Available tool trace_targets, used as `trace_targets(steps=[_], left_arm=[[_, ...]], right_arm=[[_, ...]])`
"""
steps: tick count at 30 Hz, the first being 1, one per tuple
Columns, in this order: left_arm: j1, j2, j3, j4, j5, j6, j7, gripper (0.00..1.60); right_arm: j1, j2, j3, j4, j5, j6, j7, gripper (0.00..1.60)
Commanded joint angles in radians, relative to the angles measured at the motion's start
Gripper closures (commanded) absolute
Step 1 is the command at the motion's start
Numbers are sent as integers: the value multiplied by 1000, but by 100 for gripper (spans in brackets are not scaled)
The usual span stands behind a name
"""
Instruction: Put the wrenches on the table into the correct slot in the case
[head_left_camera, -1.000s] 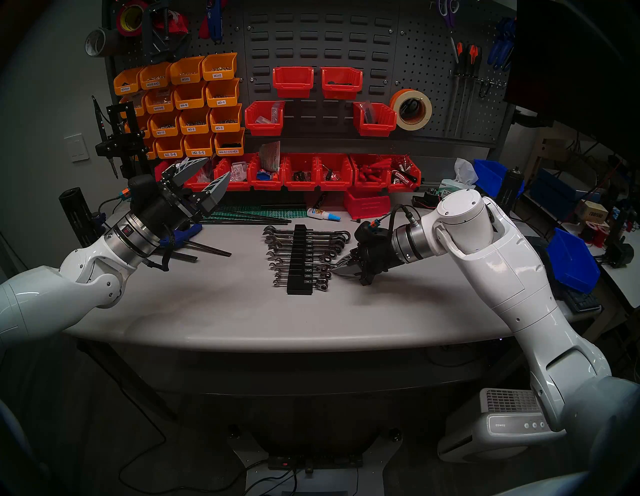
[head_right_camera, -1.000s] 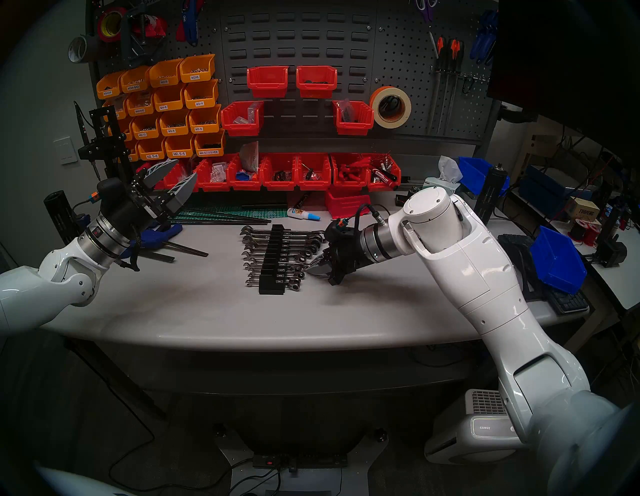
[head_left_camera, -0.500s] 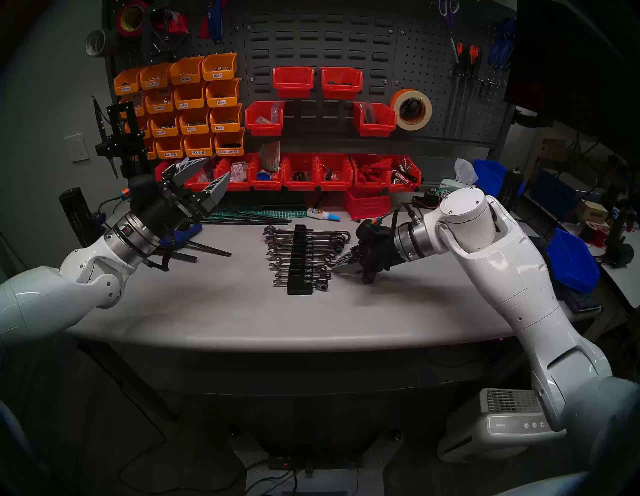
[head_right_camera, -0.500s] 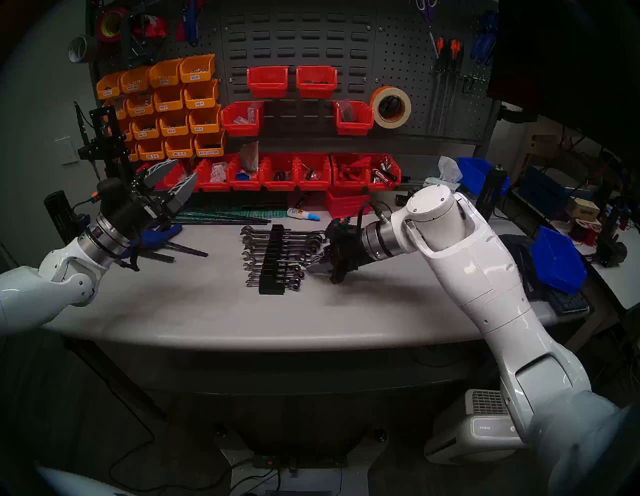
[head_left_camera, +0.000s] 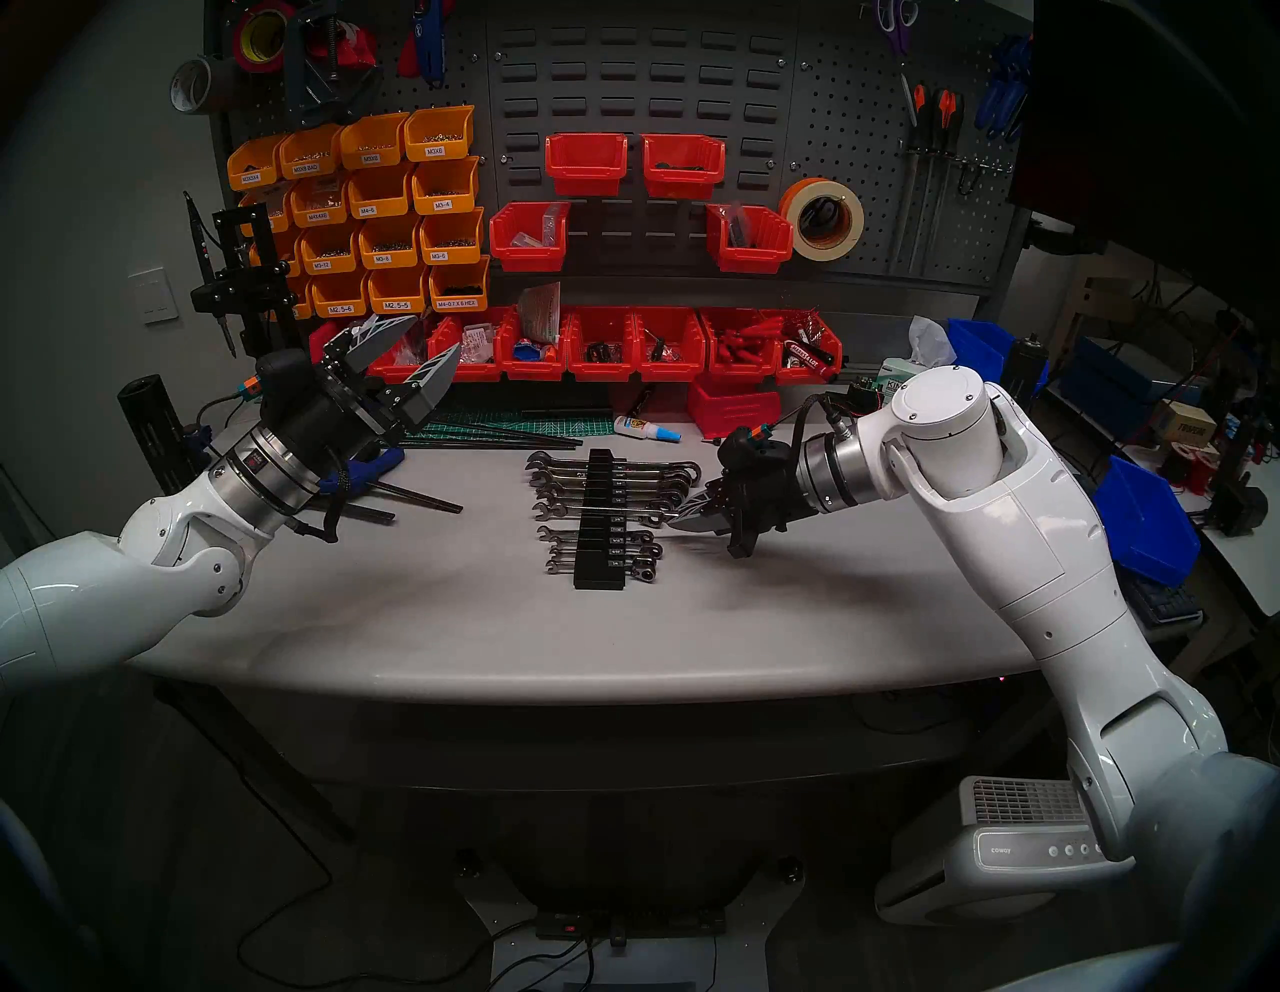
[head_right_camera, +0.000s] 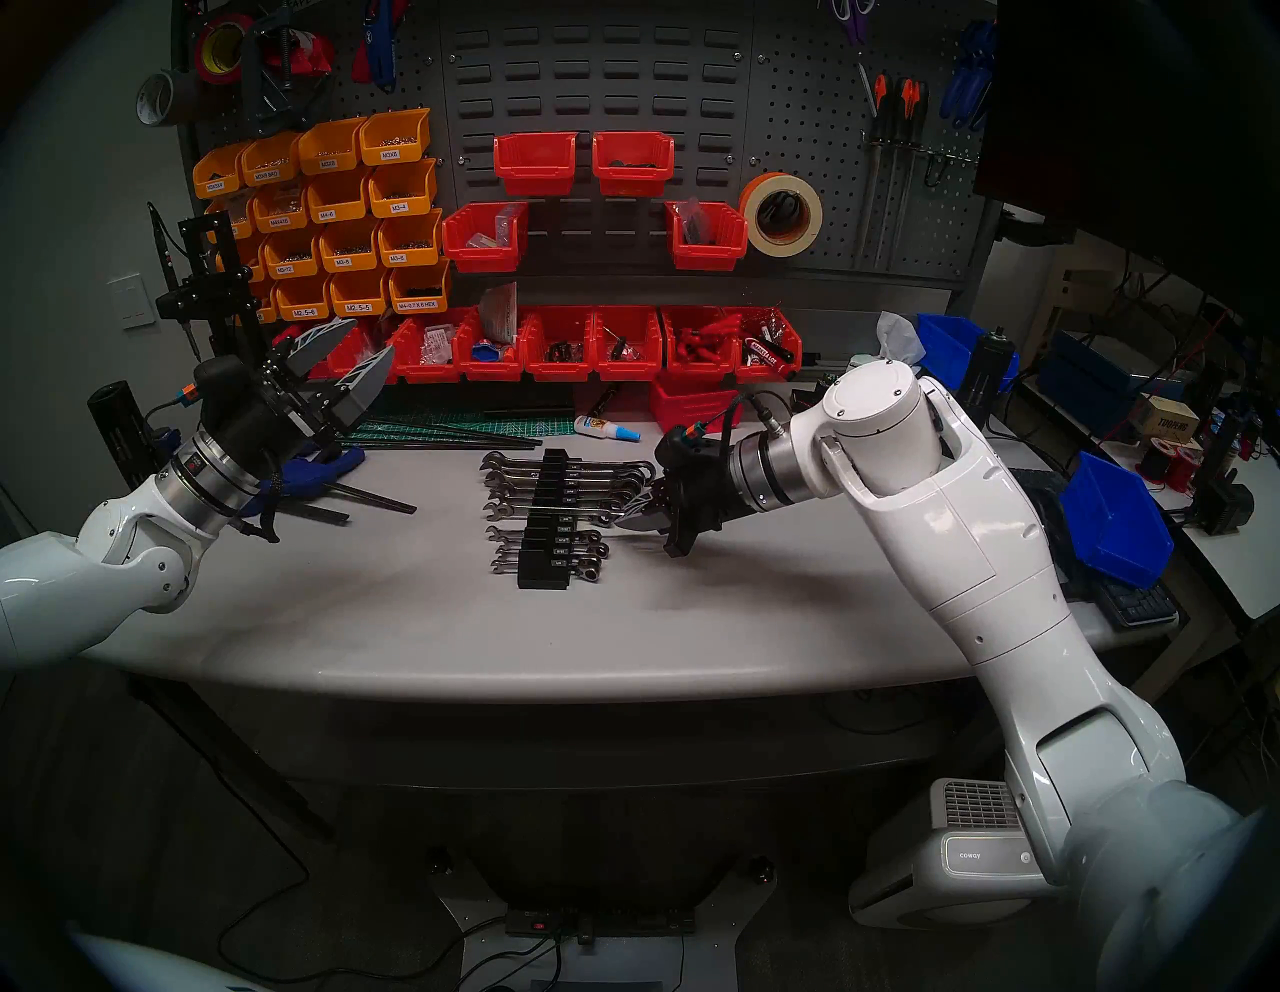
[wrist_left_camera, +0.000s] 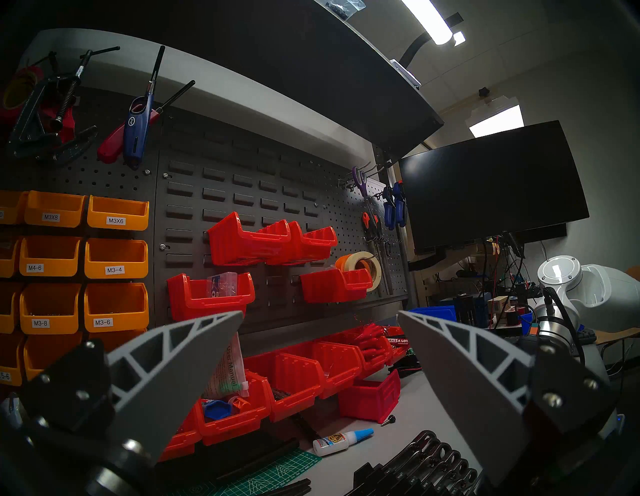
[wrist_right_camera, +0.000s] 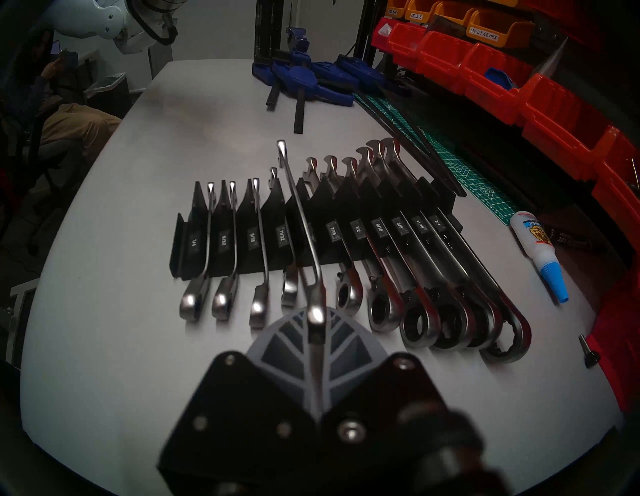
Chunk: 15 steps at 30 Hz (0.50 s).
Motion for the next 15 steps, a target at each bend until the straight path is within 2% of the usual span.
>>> trace_targets(steps=[1,15], left_arm=[[-24,0,-25,0,-3,-16,3,0],[-24,0,-25,0,-3,-16,3,0]], right_arm=[[48,-19,15,13,7,-21,-1,160],[72,-38,1,65,7,-39,17,160]])
